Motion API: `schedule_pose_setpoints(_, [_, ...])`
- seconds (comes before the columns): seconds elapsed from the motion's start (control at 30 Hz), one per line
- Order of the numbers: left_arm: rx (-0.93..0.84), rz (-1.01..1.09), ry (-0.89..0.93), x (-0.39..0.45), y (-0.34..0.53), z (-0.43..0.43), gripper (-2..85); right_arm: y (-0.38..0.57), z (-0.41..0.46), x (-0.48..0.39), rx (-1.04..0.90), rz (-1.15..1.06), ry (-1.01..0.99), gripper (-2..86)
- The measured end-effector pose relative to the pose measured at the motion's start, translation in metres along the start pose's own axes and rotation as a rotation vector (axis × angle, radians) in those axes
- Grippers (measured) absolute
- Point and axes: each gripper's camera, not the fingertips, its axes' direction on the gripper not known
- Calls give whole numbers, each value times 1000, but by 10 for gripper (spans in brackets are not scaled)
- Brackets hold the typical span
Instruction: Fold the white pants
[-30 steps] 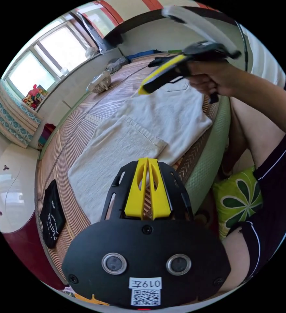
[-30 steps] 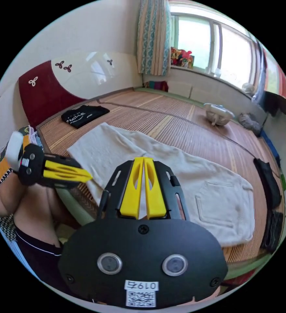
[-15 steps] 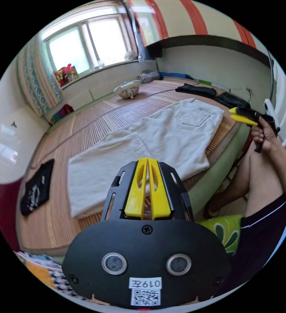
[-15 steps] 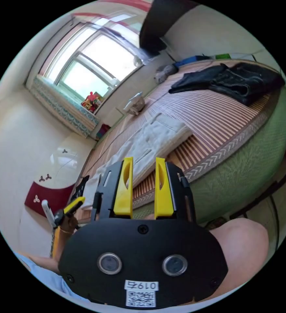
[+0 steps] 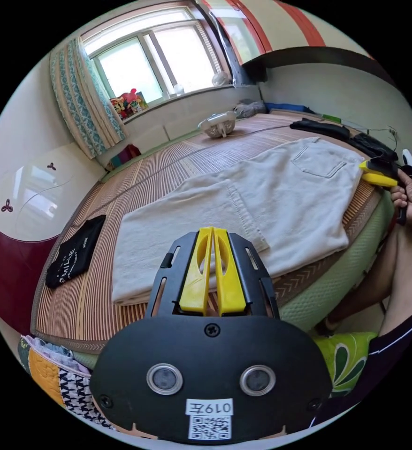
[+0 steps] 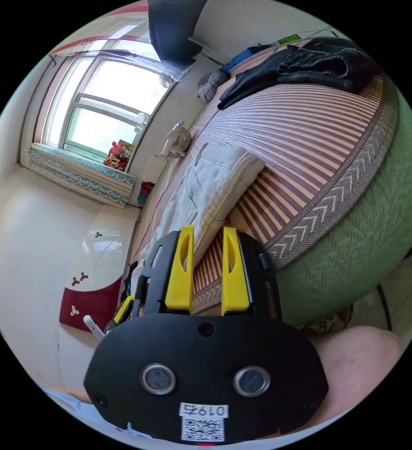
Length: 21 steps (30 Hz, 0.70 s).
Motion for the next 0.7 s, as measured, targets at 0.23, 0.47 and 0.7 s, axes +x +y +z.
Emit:
schedule_pose_setpoints(0.23, [-9,-153,61,-45,-42,20,8,-12,-18,29,17,57,-39,84])
schedule_pose_setpoints(0.47, [-53,-304,202,-92,-84,66,9,-34,-24,54,3,81,-81,82])
schedule_pose_setpoints(0.7, [-78,-121,219,-41,-113,85,8,-43,-29,67,23,108,-99,81])
